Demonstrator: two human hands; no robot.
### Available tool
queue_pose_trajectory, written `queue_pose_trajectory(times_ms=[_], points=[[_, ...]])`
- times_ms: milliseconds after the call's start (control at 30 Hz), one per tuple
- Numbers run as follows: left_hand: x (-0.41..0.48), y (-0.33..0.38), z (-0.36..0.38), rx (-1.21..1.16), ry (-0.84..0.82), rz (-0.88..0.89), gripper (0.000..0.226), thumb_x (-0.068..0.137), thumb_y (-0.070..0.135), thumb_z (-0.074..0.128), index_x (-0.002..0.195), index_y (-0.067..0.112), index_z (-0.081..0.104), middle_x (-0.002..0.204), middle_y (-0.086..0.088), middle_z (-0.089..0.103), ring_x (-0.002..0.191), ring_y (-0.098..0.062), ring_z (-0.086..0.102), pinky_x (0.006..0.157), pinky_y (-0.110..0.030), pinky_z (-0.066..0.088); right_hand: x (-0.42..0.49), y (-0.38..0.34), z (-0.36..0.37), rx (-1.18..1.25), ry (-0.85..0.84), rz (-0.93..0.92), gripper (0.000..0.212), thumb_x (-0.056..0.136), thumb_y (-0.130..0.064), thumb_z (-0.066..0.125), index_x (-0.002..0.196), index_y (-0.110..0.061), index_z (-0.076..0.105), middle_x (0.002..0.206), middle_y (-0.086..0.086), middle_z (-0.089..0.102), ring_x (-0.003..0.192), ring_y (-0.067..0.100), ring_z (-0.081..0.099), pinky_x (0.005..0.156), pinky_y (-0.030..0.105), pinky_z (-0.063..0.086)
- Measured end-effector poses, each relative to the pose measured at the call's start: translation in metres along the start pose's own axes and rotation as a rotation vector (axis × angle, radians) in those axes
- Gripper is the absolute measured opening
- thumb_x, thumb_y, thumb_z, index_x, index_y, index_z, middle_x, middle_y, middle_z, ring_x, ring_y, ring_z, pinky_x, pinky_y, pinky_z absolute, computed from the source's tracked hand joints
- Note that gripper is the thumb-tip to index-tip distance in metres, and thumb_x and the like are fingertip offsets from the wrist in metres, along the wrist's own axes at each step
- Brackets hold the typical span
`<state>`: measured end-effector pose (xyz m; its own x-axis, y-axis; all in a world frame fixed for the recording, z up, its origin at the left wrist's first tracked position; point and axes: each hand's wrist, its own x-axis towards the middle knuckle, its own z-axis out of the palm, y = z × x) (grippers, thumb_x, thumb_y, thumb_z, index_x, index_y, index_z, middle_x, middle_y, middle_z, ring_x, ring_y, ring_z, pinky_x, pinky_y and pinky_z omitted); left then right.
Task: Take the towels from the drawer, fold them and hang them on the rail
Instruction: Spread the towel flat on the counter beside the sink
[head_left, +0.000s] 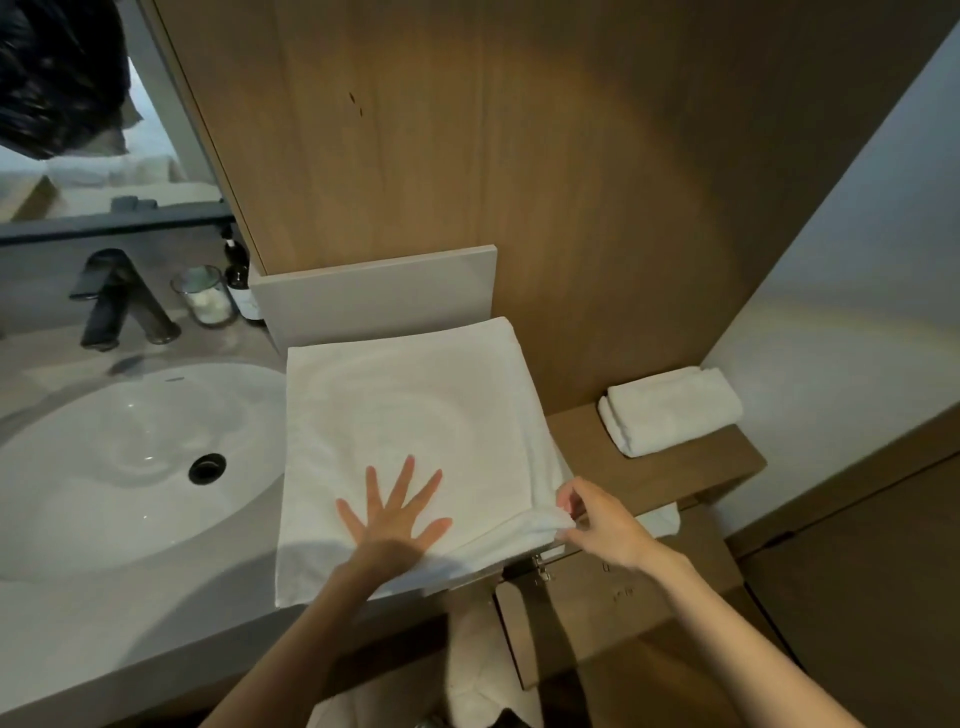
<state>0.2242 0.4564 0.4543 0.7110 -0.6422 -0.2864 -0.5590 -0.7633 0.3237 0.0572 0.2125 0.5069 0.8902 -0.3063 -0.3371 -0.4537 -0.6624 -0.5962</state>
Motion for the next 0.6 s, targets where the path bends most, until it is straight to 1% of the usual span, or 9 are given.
queue_pose_trajectory(times_ms=[100, 167, 267, 333, 433, 500, 600], points=[[0.002, -0.001, -0.003, -0.011, -0.022, 0.022, 0.099, 0.045, 0.095, -0.021, 0.138, 0.059, -0.017, 0.147, 0.019, -0.039, 0.137, -0.024, -0.039, 0.099, -0.063, -0.028, 0.001, 0.001, -0.006, 0.02, -0.031, -0.028, 0.026, 0.08, -0.02, 0.076, 0.091, -0.019, 0.052, 0.092, 0.003, 0.059, 0.081, 0.016, 0.055, 0.074, 0.031, 0.049], [0.002, -0.002, -0.004, -0.018, -0.032, 0.031, 0.091, 0.047, 0.095, -0.018, 0.133, 0.063, -0.02, 0.143, 0.021, -0.043, 0.136, -0.023, -0.039, 0.102, -0.065, -0.025, -0.002, 0.002, -0.009, 0.06, -0.014, -0.035, 0.027, 0.077, -0.023, 0.079, 0.088, -0.02, 0.054, 0.089, 0.001, 0.061, 0.079, 0.015, 0.056, 0.075, 0.032, 0.051], [0.002, -0.002, -0.006, -0.034, -0.035, 0.024, 0.083, 0.048, 0.096, -0.016, 0.126, 0.069, -0.021, 0.136, 0.025, -0.048, 0.131, -0.018, -0.041, 0.102, -0.066, -0.023, -0.011, 0.003, -0.011, 0.142, 0.072, -0.062, 0.025, 0.075, -0.026, 0.081, 0.083, -0.02, 0.058, 0.082, -0.002, 0.063, 0.078, 0.014, 0.059, 0.077, 0.031, 0.053], [0.001, -0.002, -0.005, -0.032, -0.024, 0.018, 0.082, 0.05, 0.096, -0.014, 0.127, 0.069, -0.019, 0.138, 0.026, -0.046, 0.133, -0.019, -0.039, 0.102, -0.066, -0.022, -0.018, 0.003, -0.012, 0.183, 0.136, -0.098, 0.022, 0.075, -0.022, 0.081, 0.08, -0.019, 0.059, 0.078, -0.003, 0.063, 0.074, 0.011, 0.058, 0.075, 0.032, 0.053], [-0.002, -0.002, -0.004, -0.019, -0.008, 0.022, 0.086, 0.054, 0.095, -0.01, 0.135, 0.065, -0.013, 0.145, 0.026, -0.037, 0.139, -0.023, -0.034, 0.103, -0.065, -0.022, -0.029, 0.0, -0.01, 0.216, 0.192, -0.129, 0.021, 0.076, -0.017, 0.08, 0.076, -0.019, 0.059, 0.074, 0.001, 0.062, 0.072, 0.018, 0.057, 0.068, 0.032, 0.052], [-0.002, -0.003, -0.005, -0.027, -0.001, 0.019, 0.088, 0.054, 0.096, -0.009, 0.136, 0.065, -0.009, 0.146, 0.027, -0.034, 0.141, -0.024, -0.032, 0.104, -0.065, -0.021, -0.033, -0.001, -0.006, 0.232, 0.227, -0.133, 0.025, 0.076, -0.017, 0.08, 0.072, -0.022, 0.056, 0.071, 0.001, 0.06, 0.068, 0.02, 0.055, 0.061, 0.026, 0.047], [-0.002, -0.002, -0.005, -0.016, 0.015, 0.002, 0.092, 0.051, 0.097, -0.011, 0.136, 0.063, -0.009, 0.146, 0.026, -0.034, 0.142, -0.025, -0.03, 0.104, -0.065, -0.02, -0.037, -0.002, 0.002, 0.232, 0.308, -0.144, 0.035, 0.075, -0.015, 0.081, 0.064, -0.026, 0.049, 0.064, -0.003, 0.053, 0.059, 0.011, 0.045, 0.056, 0.02, 0.038]])
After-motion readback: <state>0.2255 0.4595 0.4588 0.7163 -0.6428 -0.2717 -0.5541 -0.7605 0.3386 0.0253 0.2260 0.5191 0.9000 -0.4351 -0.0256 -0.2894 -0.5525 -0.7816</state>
